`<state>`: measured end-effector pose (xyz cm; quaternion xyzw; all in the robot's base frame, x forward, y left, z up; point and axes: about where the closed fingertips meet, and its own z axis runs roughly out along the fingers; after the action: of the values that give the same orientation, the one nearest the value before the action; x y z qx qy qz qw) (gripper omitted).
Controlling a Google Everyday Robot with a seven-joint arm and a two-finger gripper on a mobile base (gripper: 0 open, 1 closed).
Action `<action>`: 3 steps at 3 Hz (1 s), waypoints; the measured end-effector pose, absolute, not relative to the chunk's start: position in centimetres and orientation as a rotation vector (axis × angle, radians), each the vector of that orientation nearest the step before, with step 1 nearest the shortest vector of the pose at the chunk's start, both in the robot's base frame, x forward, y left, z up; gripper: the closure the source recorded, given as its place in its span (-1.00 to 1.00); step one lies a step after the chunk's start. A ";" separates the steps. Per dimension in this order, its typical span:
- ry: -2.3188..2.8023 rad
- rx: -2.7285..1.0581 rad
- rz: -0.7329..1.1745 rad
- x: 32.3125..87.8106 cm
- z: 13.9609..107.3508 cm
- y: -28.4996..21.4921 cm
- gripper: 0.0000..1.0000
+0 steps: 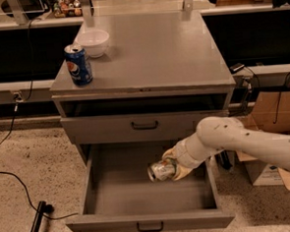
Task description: Pick 7up can from middle drawer and place on counter
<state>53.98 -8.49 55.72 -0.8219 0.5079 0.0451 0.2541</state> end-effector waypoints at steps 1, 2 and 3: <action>1.482 -2.198 0.067 54.3 63.3 -11.3 1.00; 1.599 -2.183 0.013 55.9 70.3 -13.8 1.00; 1.729 -2.176 -0.011 59.0 75.0 -15.7 1.00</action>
Offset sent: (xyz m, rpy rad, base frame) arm 0.0427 -0.0895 0.2418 -0.1708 0.0329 -0.2794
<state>59.02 -15.74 74.97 -0.7701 0.6120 -0.0038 0.1801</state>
